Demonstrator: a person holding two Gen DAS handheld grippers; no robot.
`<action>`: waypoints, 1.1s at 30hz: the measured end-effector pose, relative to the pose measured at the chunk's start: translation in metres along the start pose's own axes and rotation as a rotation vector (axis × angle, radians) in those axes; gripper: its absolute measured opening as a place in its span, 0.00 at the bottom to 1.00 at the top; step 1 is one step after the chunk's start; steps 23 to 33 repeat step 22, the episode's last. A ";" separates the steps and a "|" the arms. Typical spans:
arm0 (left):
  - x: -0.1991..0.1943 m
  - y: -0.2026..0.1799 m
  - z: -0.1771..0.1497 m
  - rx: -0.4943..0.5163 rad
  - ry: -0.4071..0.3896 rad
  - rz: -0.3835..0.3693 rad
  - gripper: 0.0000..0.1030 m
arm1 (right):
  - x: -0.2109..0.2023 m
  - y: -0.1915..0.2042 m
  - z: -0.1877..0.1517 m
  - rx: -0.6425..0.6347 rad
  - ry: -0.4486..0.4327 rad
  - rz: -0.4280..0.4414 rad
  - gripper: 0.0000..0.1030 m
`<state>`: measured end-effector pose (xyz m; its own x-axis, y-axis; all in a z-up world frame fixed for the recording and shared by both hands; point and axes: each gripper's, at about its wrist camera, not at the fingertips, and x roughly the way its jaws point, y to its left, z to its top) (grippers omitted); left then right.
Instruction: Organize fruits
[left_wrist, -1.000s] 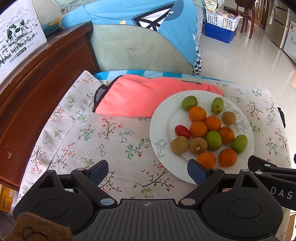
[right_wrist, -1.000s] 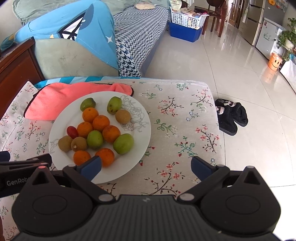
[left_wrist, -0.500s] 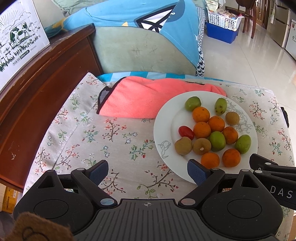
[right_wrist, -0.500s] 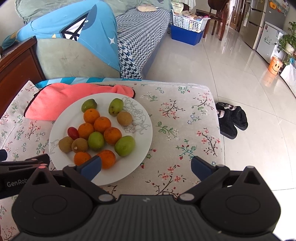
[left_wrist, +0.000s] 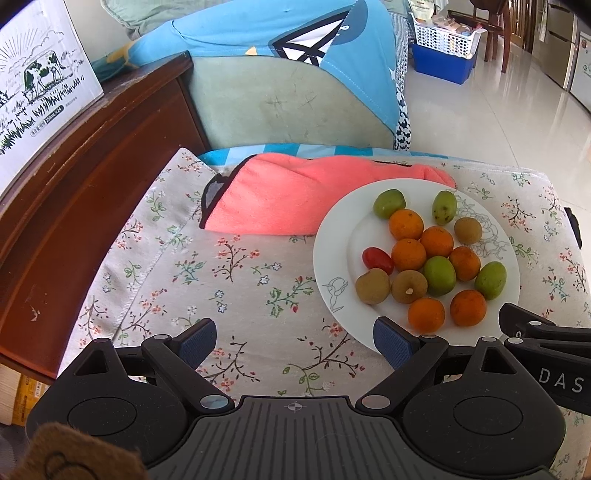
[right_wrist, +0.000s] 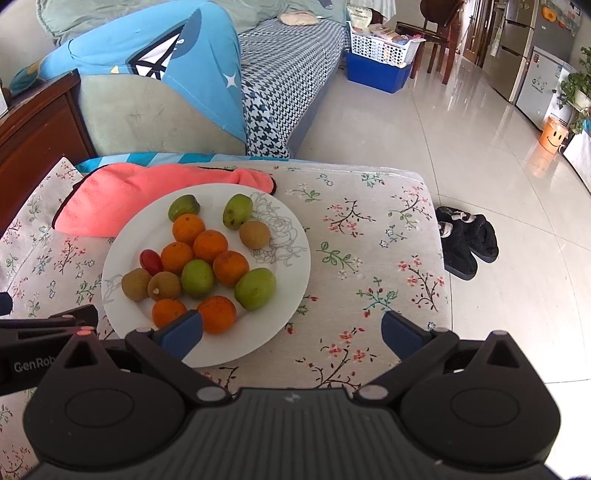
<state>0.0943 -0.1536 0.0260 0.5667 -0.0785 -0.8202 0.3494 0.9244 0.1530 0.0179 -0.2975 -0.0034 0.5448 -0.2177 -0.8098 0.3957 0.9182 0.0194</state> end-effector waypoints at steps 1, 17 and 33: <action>0.000 0.000 -0.001 0.002 -0.001 0.002 0.90 | 0.000 0.000 0.000 0.000 0.000 0.000 0.99; -0.007 0.014 -0.012 0.008 -0.016 0.016 0.90 | -0.004 0.013 -0.009 -0.032 -0.021 0.039 0.99; -0.011 0.021 -0.022 0.005 -0.016 0.020 0.90 | -0.009 0.019 -0.018 -0.049 -0.036 0.057 0.99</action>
